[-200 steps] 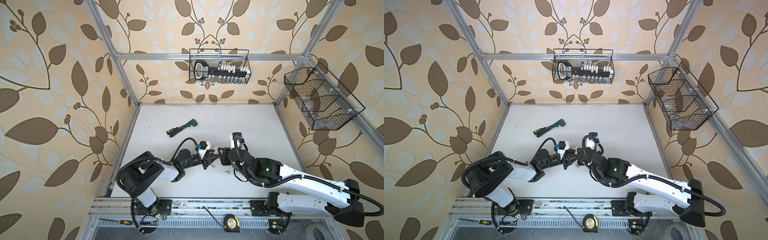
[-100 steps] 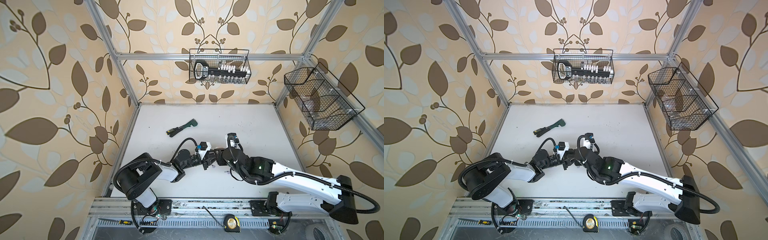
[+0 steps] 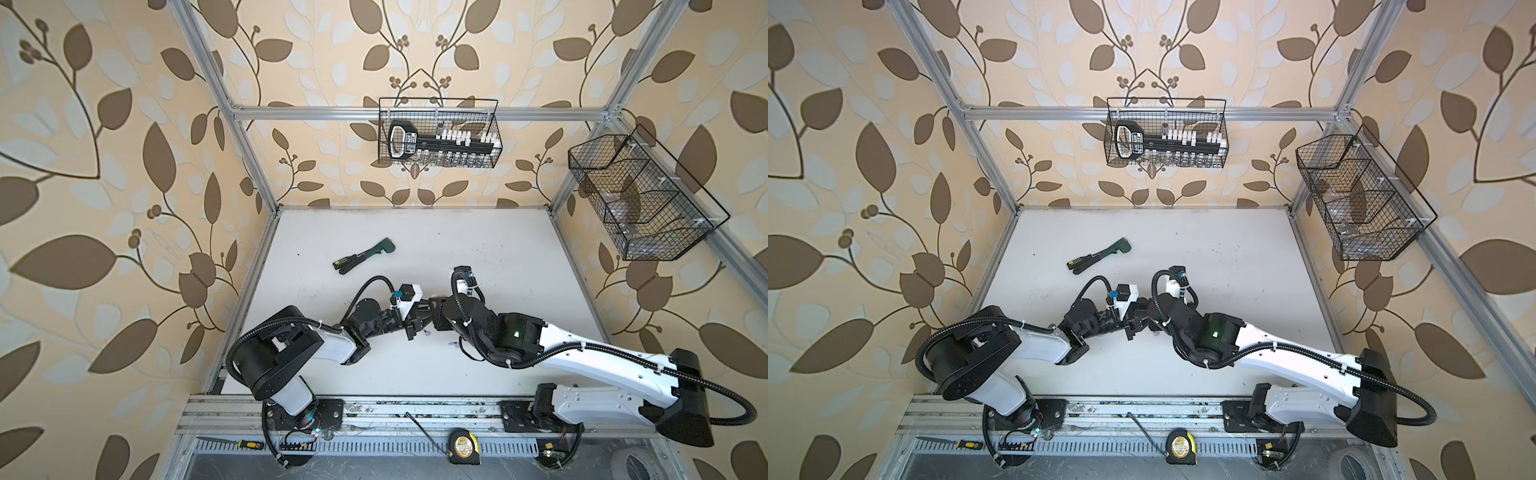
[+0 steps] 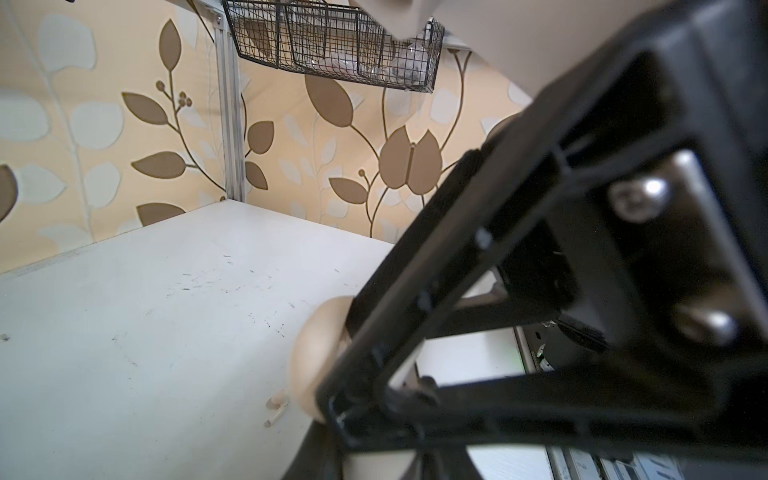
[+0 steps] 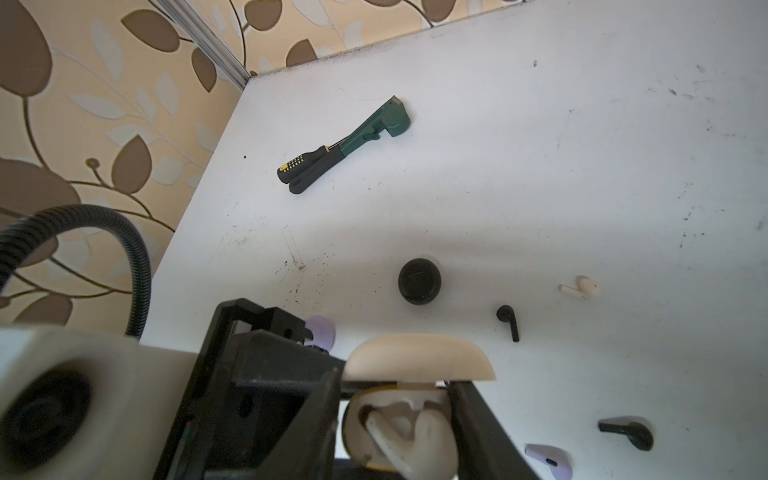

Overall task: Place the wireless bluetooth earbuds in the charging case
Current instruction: 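Press the cream earbud down into the case slot with the right gripper, then open the right gripper and lift it away from the case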

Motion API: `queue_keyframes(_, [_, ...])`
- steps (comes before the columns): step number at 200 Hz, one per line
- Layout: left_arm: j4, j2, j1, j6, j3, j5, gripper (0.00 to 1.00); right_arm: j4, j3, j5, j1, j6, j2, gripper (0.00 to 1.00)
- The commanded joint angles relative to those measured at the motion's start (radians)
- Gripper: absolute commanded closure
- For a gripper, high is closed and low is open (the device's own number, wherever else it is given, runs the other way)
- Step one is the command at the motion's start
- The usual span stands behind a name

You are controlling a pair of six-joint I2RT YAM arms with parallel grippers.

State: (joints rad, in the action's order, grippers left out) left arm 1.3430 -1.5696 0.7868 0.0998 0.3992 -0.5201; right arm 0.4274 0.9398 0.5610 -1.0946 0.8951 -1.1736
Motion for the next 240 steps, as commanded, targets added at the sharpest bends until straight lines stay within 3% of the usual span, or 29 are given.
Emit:
queue_keyframes(1, [0.081, 0.034, 0.012, -0.030, 0.005, -0.006, 1.00, 0.055, 0.058, 0.052, -0.027, 0.029, -0.036, 0.64])
queue_keyframes(149, [0.081, 0.005, 0.019, -0.139, -0.006, -0.020, 1.00, 0.115, 0.118, 0.082, -0.034, 0.074, -0.047, 0.67])
queue_keyframes(240, [0.081, 0.017, 0.020, -0.155, -0.021, 0.033, 1.00, 0.150, 0.095, 0.091, -0.075, 0.110, -0.007, 0.69])
